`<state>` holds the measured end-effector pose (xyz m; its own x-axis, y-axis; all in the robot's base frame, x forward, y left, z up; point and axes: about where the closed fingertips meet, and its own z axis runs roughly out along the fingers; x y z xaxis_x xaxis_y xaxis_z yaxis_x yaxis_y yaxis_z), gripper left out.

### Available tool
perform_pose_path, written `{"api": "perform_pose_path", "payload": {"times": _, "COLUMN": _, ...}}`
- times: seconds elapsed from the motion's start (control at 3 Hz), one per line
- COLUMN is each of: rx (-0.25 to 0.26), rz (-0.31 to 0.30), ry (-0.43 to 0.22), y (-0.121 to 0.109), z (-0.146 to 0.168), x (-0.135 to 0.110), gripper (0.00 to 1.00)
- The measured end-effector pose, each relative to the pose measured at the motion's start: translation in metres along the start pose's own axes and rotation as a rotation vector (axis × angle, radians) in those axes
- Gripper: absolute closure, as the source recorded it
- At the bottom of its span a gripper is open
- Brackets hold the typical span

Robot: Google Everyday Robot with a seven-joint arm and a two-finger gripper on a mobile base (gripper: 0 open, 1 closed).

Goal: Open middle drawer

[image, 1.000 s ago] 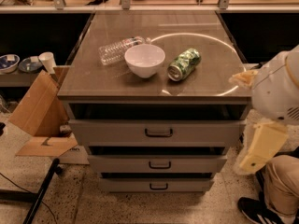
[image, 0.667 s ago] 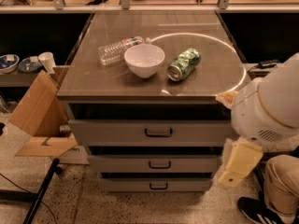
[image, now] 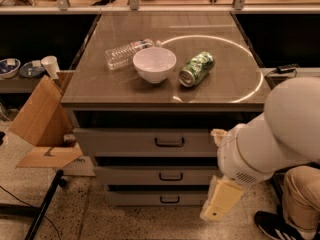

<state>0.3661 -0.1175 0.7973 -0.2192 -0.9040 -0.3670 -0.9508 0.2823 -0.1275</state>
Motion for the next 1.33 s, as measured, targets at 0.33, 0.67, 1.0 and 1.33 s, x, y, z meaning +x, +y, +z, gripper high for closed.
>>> {"api": "perform_pose_path", "payload": {"times": 0.33, "rx": -0.003, "rz": -0.020, "ry": -0.029, "y": 0.009, "z": 0.062, "x": 0.006, "gripper": 0.00}}
{"api": "perform_pose_path", "payload": {"times": 0.67, "rx": -0.012, "rz": -0.044, "ry": -0.043, "y": 0.013, "z": 0.102, "x": 0.010, "gripper": 0.00}}
{"api": "perform_pose_path", "payload": {"times": 1.0, "rx": -0.027, "rz": -0.060, "ry": -0.073, "y": 0.010, "z": 0.148, "x": 0.022, "gripper": 0.00}}
{"api": "perform_pose_path", "payload": {"times": 1.33, "rx": -0.066, "rz": -0.051, "ry": -0.138, "y": 0.003, "z": 0.196, "x": 0.040, "gripper": 0.00}}
